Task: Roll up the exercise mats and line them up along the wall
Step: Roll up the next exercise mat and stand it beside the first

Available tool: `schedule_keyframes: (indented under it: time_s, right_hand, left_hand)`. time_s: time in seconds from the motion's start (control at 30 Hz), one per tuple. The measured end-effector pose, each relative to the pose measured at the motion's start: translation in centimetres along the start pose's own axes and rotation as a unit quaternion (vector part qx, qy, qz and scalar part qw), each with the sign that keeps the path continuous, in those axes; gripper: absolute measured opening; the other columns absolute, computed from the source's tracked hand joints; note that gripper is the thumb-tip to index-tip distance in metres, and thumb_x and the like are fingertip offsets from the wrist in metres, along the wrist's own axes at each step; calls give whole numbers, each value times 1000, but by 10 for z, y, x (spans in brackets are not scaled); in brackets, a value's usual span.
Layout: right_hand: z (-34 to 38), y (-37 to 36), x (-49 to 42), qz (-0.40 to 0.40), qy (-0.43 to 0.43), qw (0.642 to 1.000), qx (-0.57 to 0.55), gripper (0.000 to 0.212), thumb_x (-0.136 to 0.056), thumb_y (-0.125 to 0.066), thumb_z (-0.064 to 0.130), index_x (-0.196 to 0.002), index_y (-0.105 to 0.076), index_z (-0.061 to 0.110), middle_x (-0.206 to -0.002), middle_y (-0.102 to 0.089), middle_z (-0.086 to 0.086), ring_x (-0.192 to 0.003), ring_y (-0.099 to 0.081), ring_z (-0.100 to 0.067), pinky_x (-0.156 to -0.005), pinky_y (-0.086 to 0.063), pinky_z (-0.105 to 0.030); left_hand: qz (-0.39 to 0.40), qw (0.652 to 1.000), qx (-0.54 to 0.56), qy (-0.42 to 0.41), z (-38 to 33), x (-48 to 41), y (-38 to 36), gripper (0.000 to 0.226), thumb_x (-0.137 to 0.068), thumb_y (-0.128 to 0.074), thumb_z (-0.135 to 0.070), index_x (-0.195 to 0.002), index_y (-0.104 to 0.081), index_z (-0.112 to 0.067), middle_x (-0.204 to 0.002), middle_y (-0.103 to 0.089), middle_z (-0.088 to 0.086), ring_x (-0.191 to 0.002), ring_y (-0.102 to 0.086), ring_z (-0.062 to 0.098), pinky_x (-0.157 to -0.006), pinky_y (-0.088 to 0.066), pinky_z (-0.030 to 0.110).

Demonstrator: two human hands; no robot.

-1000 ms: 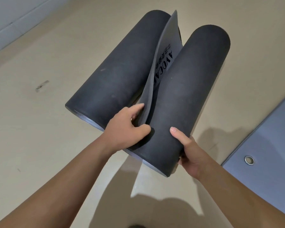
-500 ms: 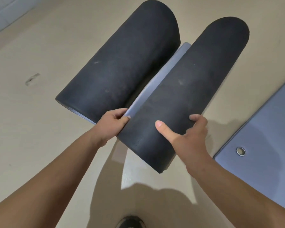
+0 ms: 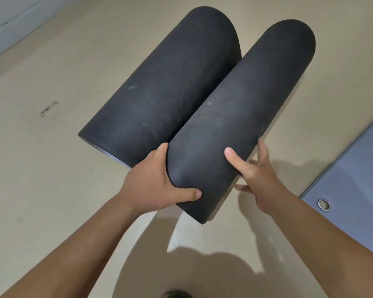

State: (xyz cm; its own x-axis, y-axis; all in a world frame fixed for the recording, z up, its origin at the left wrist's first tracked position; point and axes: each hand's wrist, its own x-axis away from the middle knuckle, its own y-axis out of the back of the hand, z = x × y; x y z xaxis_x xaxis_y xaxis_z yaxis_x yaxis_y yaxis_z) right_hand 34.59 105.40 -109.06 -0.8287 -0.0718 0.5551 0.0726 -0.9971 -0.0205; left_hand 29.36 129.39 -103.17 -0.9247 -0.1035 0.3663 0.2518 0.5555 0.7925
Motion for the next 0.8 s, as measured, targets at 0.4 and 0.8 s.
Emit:
schedule_keyframes:
  time_s: [0.4, 0.8]
  right_hand:
    - [-26, -28, -11, 78, -120, 974, -174, 95, -66, -97, 59, -147, -53, 36, -139, -71, 3, -120, -73, -30, -92, -64, -56]
    - [3, -35, 5, -11, -31, 998, -56, 70, -80, -86, 58, -136, -48, 39, -123, -63, 26, -106, -63, -1, -81, -52, -30]
  left_hand:
    - [-58, 976, -209, -14, -17, 3, -7, 128, -53, -66, -96, -155, -29, -29, -143, -50, -9, -130, -53, 22, -89, -52, 38]
    - [60, 998, 35, 4, 7, -26, 25, 89, -51, -84, -86, -126, -60, -46, -121, -68, -27, -113, -66, 2, -96, -59, 41]
